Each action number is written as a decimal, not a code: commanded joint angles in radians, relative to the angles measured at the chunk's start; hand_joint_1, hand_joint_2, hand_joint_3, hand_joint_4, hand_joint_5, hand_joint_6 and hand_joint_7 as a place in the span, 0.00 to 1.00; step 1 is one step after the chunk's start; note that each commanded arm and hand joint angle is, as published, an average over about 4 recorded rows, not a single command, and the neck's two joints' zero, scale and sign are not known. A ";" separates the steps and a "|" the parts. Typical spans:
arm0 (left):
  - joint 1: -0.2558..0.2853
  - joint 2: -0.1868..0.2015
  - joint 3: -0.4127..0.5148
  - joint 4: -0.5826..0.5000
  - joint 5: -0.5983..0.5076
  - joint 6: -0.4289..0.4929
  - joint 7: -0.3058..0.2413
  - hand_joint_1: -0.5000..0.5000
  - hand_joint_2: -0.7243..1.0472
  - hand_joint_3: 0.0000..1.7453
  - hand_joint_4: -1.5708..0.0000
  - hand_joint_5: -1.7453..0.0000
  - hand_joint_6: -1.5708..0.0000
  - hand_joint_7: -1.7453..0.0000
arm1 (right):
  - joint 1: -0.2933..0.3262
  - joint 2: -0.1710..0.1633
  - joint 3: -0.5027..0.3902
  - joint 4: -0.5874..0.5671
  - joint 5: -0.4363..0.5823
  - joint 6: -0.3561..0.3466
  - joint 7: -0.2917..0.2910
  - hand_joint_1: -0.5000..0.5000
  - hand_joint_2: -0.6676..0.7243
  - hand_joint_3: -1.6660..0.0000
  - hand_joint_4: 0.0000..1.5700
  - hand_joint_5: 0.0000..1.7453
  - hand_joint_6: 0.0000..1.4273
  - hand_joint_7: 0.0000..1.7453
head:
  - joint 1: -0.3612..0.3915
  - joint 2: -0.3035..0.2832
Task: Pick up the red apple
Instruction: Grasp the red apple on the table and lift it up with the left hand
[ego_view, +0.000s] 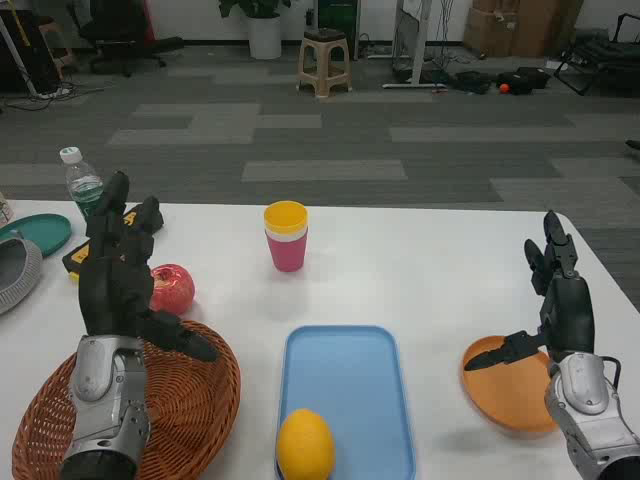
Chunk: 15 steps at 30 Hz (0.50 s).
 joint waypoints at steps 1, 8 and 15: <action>-0.321 0.042 -0.453 0.764 -0.305 -0.355 0.280 0.00 0.20 0.00 1.00 0.82 1.00 1.00 | -0.085 -0.044 -0.096 -0.061 -0.022 -0.017 0.137 0.04 0.82 1.00 0.25 0.00 0.00 0.00 | -0.267 0.135; -0.323 0.042 -0.453 0.764 -0.305 -0.355 0.280 0.00 0.20 0.00 1.00 0.82 1.00 1.00 | -0.085 -0.042 -0.096 -0.059 -0.020 -0.021 0.134 0.04 0.82 1.00 0.25 0.00 0.00 0.00 | -0.161 0.083; -0.326 0.042 -0.454 0.764 -0.305 -0.355 0.280 0.00 0.20 0.00 1.00 0.82 1.00 1.00 | -0.086 -0.042 -0.096 -0.058 -0.018 -0.024 0.132 0.04 0.82 1.00 0.27 0.00 0.00 0.00 | -0.153 0.069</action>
